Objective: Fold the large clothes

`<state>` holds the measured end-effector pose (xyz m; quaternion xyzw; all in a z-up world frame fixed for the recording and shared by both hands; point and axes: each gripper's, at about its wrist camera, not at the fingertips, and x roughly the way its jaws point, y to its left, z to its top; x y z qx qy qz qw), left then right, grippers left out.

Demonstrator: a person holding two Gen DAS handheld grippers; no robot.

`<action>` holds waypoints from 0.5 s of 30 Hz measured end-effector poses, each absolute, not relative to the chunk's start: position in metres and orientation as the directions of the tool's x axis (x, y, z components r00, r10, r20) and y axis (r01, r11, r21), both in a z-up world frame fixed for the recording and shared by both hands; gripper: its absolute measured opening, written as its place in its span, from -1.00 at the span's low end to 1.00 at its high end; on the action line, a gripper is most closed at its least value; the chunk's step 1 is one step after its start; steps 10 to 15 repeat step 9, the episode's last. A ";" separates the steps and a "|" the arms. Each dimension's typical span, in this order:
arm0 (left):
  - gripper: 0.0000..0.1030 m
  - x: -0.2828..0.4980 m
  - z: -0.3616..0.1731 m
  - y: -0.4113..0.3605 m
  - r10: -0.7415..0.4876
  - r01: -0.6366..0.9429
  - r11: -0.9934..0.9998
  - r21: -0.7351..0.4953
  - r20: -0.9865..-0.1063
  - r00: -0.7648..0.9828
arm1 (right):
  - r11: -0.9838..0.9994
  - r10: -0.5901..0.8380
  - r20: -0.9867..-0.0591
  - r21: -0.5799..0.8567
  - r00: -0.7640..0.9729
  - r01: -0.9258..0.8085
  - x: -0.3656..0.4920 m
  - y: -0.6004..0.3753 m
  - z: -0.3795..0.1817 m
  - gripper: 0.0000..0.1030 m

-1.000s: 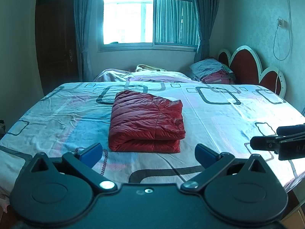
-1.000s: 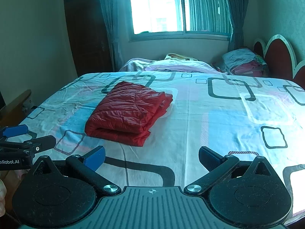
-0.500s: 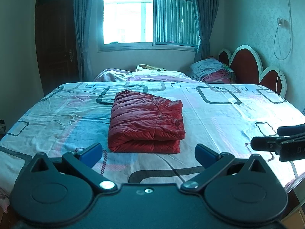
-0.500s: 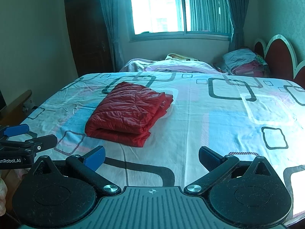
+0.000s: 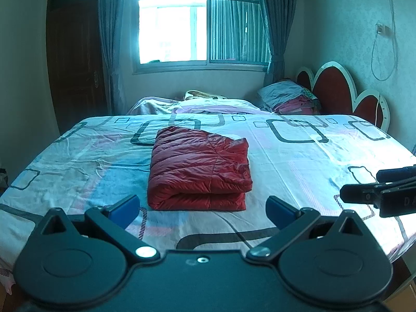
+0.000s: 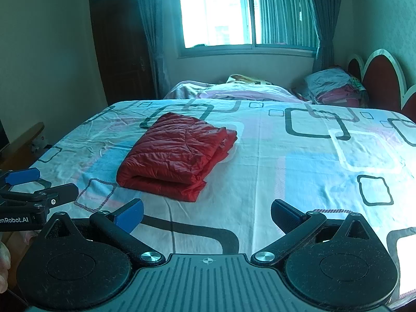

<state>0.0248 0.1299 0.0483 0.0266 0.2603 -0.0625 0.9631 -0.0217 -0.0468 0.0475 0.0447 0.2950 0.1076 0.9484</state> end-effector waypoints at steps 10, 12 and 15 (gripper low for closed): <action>1.00 0.018 0.051 0.126 -0.104 0.134 0.991 0.026 -0.492 0.864 | 0.970 0.241 -0.547 0.143 0.802 -0.194 -0.024 -0.047 0.048 1.00; 1.00 0.018 0.051 0.126 -0.104 0.134 0.991 0.026 -0.492 0.864 | 0.970 0.241 -0.547 0.143 0.802 -0.194 -0.024 -0.047 0.048 1.00; 1.00 0.018 0.051 0.126 -0.104 0.134 0.991 0.026 -0.492 0.864 | 0.970 0.241 -0.547 0.143 0.802 -0.194 -0.024 -0.047 0.048 1.00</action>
